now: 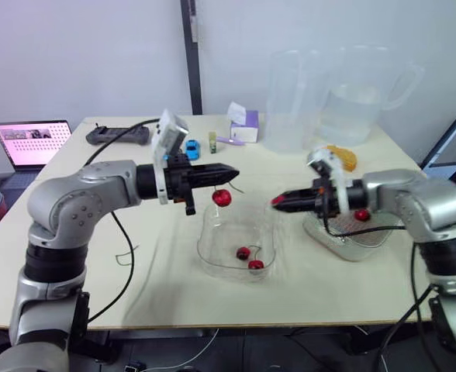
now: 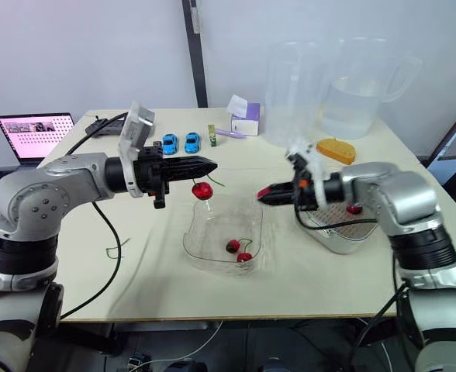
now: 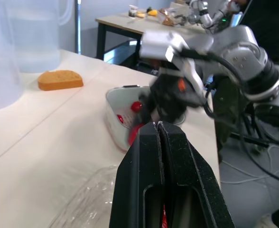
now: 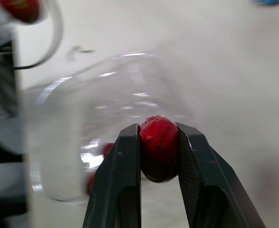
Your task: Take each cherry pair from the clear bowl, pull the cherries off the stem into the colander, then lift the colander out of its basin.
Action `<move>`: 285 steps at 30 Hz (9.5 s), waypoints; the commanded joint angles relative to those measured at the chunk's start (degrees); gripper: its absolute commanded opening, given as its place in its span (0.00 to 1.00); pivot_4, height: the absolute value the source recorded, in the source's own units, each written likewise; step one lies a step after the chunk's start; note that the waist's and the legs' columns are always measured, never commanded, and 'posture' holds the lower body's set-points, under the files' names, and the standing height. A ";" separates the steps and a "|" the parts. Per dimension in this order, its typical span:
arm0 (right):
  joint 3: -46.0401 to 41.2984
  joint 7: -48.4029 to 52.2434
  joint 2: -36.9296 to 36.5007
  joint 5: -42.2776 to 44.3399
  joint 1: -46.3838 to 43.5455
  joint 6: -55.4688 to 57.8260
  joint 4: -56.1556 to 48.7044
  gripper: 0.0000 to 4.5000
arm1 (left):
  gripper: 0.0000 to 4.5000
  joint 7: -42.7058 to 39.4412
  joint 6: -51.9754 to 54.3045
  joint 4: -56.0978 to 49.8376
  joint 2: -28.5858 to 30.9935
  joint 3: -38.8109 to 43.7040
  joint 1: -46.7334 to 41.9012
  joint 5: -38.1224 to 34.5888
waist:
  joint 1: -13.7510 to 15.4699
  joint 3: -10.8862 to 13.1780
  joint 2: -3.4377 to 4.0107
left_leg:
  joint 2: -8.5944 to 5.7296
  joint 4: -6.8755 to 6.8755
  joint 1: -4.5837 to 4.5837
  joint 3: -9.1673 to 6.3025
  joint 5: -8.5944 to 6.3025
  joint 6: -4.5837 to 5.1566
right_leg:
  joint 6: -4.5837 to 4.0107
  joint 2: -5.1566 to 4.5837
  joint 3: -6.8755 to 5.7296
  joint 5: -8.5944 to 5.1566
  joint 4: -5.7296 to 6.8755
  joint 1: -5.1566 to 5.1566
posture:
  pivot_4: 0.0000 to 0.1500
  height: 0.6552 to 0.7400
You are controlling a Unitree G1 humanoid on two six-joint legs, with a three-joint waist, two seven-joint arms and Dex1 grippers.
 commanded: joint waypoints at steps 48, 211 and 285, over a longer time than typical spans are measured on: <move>-5.16 -7.98 22.59 10.39 0.98 7.17 -19.66 0.98 | 0.00 3.14 -3.10 -4.48 -3.20 1.18 1.06 -0.33 | 1.22 0.01 -0.02 | -0.02 0.13 -0.06 -0.10 0.01 -0.01 | 0.01 -0.05 -0.01 0.00 0.01 0.02 | 1.00 0.97; -9.13 9.56 1.28 15.60 -2.82 6.83 -13.73 1.00 | 0.99 -1.51 -15.46 16.30 10.28 21.49 45.76 11.89 | 1.45 0.02 0.00 | 0.19 -0.07 -0.09 0.12 -0.08 0.12 | 0.01 -0.07 0.08 -0.01 -0.02 -0.19 | 1.00 0.97; 44.40 -5.12 13.55 -21.54 -14.66 15.11 -17.43 0.51 | 1.00 -9.67 -15.83 -15.88 21.60 22.54 41.64 -2.44 | -0.11 0.03 0.03 | 0.26 -0.10 -0.28 0.05 -0.01 0.00 | 0.01 0.02 0.07 -0.01 0.03 -0.43 | 1.00 0.97</move>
